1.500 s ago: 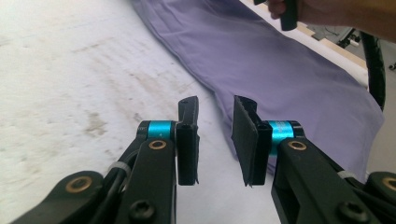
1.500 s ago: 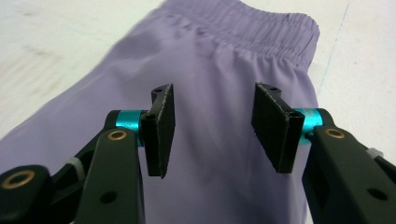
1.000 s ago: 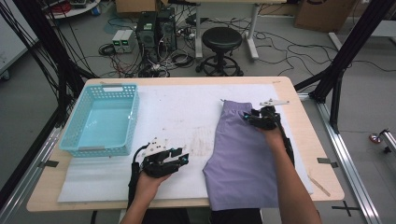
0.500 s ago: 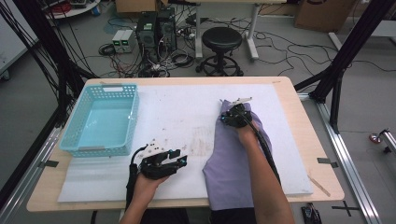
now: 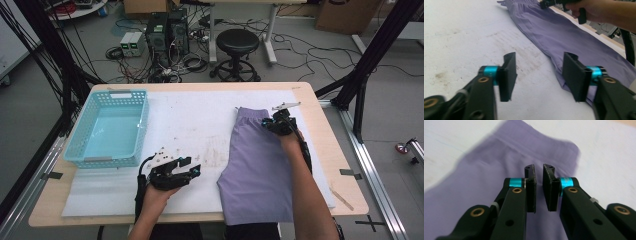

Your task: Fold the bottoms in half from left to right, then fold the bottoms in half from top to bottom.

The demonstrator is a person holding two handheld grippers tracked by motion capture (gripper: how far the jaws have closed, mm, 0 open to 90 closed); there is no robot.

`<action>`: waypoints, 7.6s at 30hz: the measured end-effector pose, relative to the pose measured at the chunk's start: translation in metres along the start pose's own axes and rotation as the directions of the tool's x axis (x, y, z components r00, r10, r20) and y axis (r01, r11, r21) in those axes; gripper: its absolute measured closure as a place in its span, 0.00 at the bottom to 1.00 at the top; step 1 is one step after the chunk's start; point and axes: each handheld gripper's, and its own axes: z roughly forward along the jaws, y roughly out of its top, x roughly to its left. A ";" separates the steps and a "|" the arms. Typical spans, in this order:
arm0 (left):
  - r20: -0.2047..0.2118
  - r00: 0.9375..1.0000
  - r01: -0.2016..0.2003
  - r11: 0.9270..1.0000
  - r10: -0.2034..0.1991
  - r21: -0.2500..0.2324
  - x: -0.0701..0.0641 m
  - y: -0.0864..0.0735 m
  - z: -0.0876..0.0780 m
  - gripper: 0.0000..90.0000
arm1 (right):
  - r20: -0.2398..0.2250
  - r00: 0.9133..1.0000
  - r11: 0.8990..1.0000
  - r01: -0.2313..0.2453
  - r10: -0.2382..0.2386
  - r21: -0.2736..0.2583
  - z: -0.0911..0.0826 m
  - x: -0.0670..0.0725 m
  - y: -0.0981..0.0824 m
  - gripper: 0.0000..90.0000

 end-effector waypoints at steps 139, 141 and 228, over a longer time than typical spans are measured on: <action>0.029 0.999 -0.035 0.955 0.028 0.294 -0.051 -0.002 0.104 0.85 | -0.096 0.989 0.993 -0.110 0.113 0.030 -0.105 0.023 -0.136 0.87; 0.018 0.999 -0.042 0.954 0.038 0.298 -0.052 -0.002 0.104 0.94 | -0.088 0.990 0.994 -0.109 0.111 0.026 -0.105 0.023 -0.138 0.94; 0.188 0.982 0.001 0.995 -0.020 0.101 0.009 0.077 0.160 0.98 | -0.199 0.978 0.993 -0.075 0.056 -0.087 -0.051 -0.009 -0.027 0.96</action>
